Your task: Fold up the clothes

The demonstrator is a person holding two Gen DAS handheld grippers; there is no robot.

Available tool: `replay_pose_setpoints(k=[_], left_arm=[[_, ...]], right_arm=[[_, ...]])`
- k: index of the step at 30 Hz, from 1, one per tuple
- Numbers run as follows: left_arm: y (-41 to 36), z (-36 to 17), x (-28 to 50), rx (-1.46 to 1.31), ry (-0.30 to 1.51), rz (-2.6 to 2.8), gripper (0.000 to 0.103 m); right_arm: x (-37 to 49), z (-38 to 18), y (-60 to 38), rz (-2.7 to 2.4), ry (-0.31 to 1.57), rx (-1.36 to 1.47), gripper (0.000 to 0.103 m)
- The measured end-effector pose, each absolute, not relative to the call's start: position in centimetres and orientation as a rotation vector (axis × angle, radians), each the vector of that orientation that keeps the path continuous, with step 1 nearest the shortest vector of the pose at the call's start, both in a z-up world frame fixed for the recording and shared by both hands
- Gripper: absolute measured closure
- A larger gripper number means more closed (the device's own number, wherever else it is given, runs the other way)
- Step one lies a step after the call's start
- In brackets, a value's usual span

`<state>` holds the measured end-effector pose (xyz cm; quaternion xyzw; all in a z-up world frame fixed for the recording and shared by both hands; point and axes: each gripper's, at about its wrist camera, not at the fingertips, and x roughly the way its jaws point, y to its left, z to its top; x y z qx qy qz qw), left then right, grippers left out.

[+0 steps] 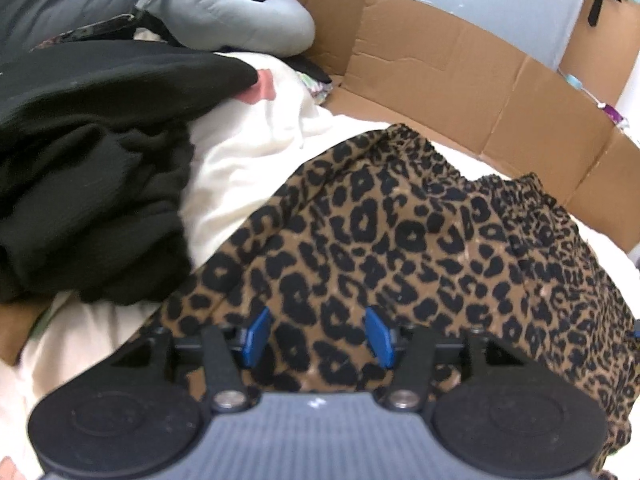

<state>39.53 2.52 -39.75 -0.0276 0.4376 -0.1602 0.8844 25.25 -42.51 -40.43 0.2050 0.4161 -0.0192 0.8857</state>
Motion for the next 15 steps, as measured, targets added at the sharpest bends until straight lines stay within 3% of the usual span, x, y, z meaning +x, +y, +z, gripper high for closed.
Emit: replay_pose_setpoints(k=[12, 15], left_arm=[[2.5, -41.5, 42.2, 0.005, 0.976, -0.24, 0.048], [2.9, -41.0, 42.4, 0.038, 0.985, -0.214, 0.053]], right_arm=[[26.6, -42.2, -43.7, -0.131, 0.927, 0.279, 0.064], [26.6, -41.7, -43.8, -0.156, 0.925, 0.271, 0.064]])
